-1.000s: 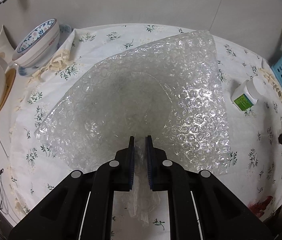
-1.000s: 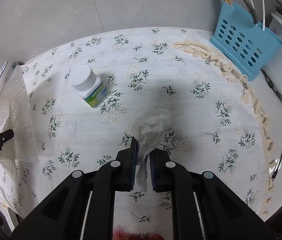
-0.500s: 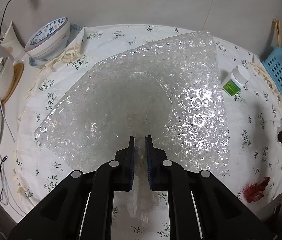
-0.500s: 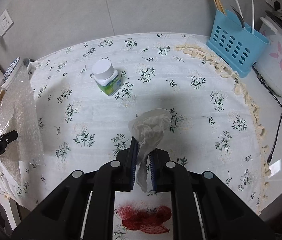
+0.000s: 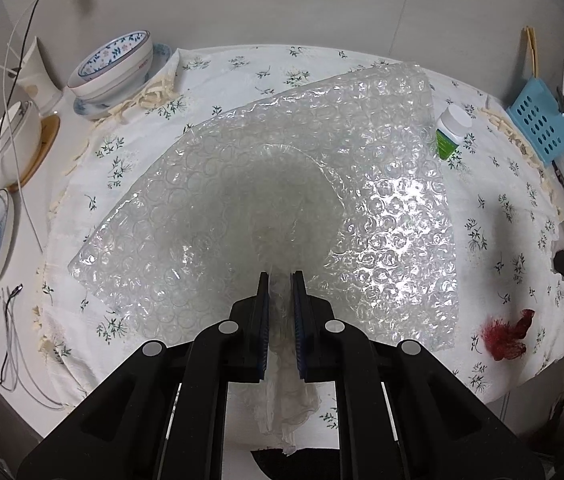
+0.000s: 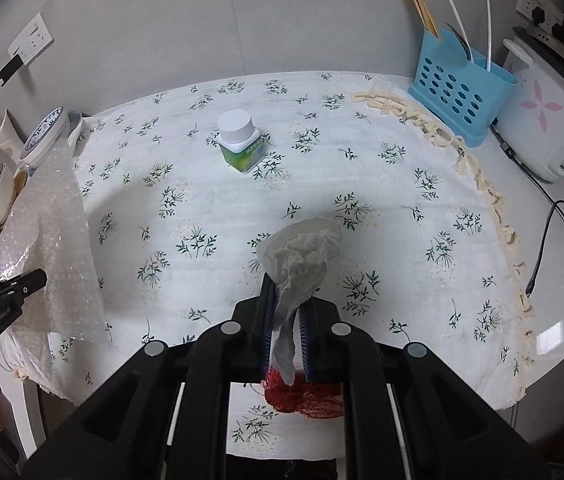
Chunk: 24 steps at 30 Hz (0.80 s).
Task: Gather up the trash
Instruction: 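Lift the bubble wrap and white tissue off the tablecloth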
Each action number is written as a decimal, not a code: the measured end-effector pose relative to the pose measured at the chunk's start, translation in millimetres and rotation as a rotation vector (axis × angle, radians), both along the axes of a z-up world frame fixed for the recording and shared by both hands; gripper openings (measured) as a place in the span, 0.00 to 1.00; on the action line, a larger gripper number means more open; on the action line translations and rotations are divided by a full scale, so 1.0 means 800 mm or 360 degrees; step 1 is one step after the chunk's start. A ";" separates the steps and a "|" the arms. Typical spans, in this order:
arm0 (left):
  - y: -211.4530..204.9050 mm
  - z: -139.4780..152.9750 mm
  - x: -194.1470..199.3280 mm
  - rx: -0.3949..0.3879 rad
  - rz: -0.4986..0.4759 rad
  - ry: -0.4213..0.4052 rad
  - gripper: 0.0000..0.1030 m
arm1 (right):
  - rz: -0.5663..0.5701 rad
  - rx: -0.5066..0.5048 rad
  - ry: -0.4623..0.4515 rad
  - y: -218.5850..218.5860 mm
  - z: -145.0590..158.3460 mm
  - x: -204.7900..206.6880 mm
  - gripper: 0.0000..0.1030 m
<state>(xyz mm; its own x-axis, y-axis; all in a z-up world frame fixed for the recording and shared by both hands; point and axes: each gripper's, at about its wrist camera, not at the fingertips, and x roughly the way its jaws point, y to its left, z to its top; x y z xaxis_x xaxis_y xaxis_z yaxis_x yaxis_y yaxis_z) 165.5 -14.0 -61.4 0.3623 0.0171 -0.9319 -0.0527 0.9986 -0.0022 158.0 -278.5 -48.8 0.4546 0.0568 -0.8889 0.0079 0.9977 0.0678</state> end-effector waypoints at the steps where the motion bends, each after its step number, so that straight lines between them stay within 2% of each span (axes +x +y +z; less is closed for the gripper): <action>1: 0.001 0.001 -0.004 -0.0001 0.0000 -0.0001 0.09 | 0.0000 0.0002 -0.0004 0.001 0.002 -0.004 0.10; 24: 0.008 0.022 -0.102 0.0007 -0.0018 -0.0022 0.09 | 0.0054 -0.0020 -0.0102 0.034 0.036 -0.103 0.10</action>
<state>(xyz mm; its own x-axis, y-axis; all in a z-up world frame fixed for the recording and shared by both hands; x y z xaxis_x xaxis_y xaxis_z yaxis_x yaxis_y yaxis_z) 83.8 -7.3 -44.2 0.3752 0.0172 -0.9268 -0.0414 0.9991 0.0018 75.6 -251.3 -19.7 0.5087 0.0619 -0.8587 -0.0296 0.9981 0.0544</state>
